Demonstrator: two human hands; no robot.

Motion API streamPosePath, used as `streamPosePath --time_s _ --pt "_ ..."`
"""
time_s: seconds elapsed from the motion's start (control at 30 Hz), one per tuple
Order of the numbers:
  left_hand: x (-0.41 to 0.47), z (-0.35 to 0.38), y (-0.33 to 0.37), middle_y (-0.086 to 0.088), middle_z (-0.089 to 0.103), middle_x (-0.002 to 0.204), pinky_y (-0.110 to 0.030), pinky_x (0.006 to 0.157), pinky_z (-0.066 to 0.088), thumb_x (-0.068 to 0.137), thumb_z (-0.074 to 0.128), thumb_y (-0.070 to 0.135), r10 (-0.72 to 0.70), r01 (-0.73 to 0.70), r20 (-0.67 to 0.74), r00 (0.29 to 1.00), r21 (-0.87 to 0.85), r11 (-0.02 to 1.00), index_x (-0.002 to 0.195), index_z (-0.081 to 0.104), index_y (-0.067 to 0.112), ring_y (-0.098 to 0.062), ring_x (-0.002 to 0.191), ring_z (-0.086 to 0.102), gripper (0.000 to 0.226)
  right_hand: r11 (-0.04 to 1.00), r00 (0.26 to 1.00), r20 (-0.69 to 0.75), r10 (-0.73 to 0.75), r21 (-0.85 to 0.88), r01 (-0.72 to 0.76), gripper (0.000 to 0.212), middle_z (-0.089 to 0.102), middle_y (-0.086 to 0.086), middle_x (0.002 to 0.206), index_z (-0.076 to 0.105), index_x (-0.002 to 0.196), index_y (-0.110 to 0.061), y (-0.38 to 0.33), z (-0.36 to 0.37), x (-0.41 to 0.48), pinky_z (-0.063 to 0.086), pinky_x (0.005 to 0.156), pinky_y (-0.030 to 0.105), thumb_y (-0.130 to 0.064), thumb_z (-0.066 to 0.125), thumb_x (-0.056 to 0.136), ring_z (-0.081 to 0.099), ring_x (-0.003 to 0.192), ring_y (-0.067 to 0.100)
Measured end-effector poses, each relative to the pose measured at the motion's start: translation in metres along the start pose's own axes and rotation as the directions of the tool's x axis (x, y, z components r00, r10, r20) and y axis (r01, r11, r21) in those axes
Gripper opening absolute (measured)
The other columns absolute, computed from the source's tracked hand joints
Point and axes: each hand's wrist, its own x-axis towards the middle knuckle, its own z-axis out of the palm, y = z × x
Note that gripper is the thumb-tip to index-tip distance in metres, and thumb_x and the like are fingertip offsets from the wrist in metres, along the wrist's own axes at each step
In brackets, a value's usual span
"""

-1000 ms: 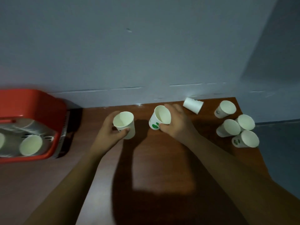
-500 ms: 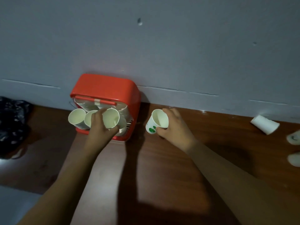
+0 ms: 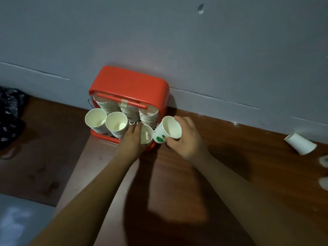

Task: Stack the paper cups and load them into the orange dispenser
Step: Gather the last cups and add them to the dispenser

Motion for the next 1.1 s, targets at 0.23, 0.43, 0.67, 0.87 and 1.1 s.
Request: streamPosePath --time_s 0.23,0.43,0.67,0.87,1.1 --pt "-0.005 -0.008 -0.018 -0.003 0.059 0.127 -0.046 0.096 0.052 0.071 0.081 0.009 -0.059 0.078 0.067 0.996 -0.327 0.942 0.139 0.049 0.017 -0.021 0.116 0.06 0.076 0.997 0.998 0.019 -0.06 0.05 0.059 0.067 0.046 -0.001 0.128 0.048 0.136 -0.015 -0.023 0.039 0.007 0.038 0.095 0.011 -0.015 0.077 0.076 0.045 0.113 0.003" --pt "-0.022 -0.02 -0.01 0.004 0.058 0.131 -0.035 0.101 0.051 0.08 0.056 -0.009 -0.055 0.072 0.047 0.997 -0.569 0.819 0.138 0.05 0.015 -0.013 0.12 0.059 0.063 0.955 0.981 0.177 -0.077 -0.271 0.123 0.076 0.044 0.008 0.136 0.041 0.143 -0.012 -0.016 0.073 0.02 0.041 0.104 0.042 -0.024 0.074 0.075 0.045 0.124 0.029" --pt "-0.028 -0.025 -0.011 0.01 0.059 0.133 -0.036 0.097 0.052 0.088 0.071 0.022 -0.044 0.074 0.065 0.997 -0.585 0.807 0.141 0.05 0.026 -0.013 0.12 0.059 0.057 0.995 0.973 0.223 0.058 -0.093 -0.038 0.071 0.044 0.007 0.143 0.044 0.144 -0.01 0.003 0.086 0.029 0.034 0.112 0.03 -0.01 0.075 0.08 0.044 0.132 0.021" --pt "-0.025 -0.017 -0.012 0.001 0.062 0.132 -0.038 0.099 0.051 0.093 0.065 0.013 -0.116 0.113 0.015 0.993 -0.384 0.917 0.143 0.052 0.018 -0.015 0.116 0.06 0.052 0.994 0.974 0.199 0.112 -0.035 -0.107 0.069 0.051 0.005 0.139 0.046 0.144 -0.016 0.016 0.094 0.025 0.043 0.106 0.039 -0.008 0.073 0.081 0.053 0.121 0.023" --pt "-0.045 -0.01 0.005 -0.004 0.059 0.12 -0.045 0.089 0.055 0.096 0.061 0.027 -0.275 0.236 -0.072 0.959 -0.337 0.911 0.125 0.057 0.014 -0.021 0.106 0.061 0.032 0.985 0.968 0.194 0.159 0.039 -0.17 0.068 0.047 0.002 0.142 0.042 0.145 -0.019 0.022 0.073 0.002 0.044 0.105 0.035 -0.02 0.073 0.085 0.05 0.125 0.016"
